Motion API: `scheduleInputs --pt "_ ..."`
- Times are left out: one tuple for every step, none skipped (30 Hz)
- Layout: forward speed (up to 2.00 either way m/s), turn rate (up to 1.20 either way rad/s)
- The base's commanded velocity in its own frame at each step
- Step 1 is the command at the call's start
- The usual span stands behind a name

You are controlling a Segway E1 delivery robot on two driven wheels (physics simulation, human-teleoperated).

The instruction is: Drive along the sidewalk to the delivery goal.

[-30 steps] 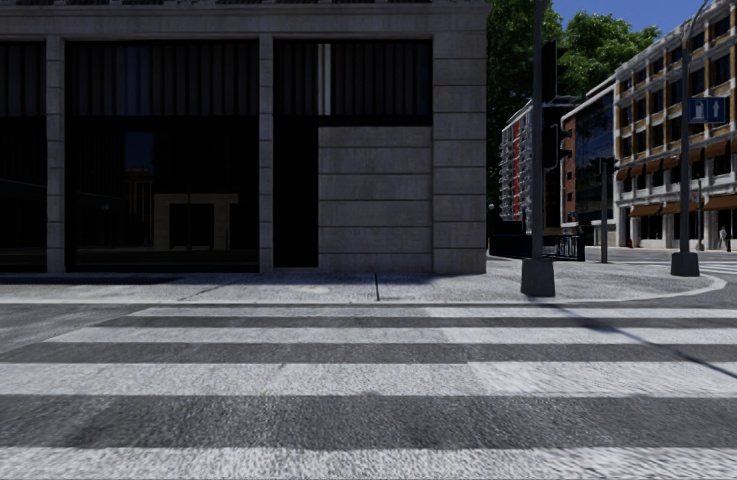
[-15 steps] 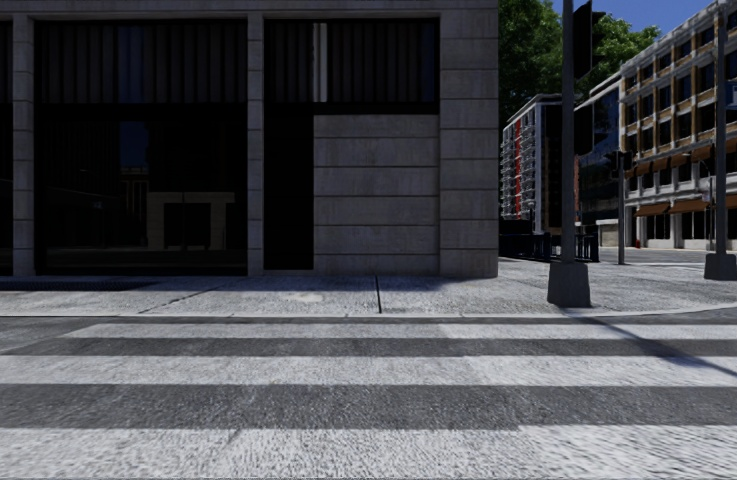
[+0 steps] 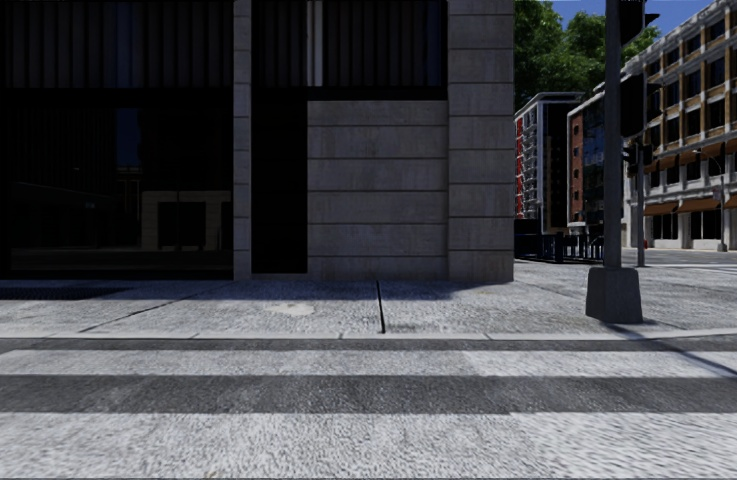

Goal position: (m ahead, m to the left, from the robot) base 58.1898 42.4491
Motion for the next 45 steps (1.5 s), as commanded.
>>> scheduleInputs --pt "1.69 0.00" --pt "1.69 0.00" --pt "1.69 0.00" --pt "1.69 0.00" --pt "1.69 0.00" --pt "1.69 0.00" --pt "1.69 0.00" --pt "1.69 0.00" --pt "1.69 0.00" --pt "1.69 0.00" --pt "1.69 0.00" --pt "1.69 0.00" --pt "1.69 0.00" --pt "1.69 0.00" --pt "1.69 0.00" --pt "1.69 0.00" --pt "1.69 0.00" --pt "1.69 0.00" --pt "1.69 0.00" --pt "1.69 0.00" --pt "1.69 0.00" --pt "1.69 0.00" --pt "1.69 0.00" --pt "1.69 0.00" --pt "1.69 0.00" --pt "1.69 0.00" --pt "1.69 0.00" --pt "1.69 0.00" --pt "1.69 0.00" --pt "1.69 0.00" --pt "1.69 0.00" --pt "1.69 0.00" --pt "1.69 0.00" --pt "1.69 0.00" --pt "1.69 0.00" --pt "1.69 0.00" --pt "1.69 0.00" --pt "1.69 0.02" --pt "1.69 0.11" --pt "1.69 0.26" --pt "1.69 0.26" --pt "1.69 0.47" --pt "1.69 0.63" --pt "1.69 0.70" --pt "1.69 0.70"
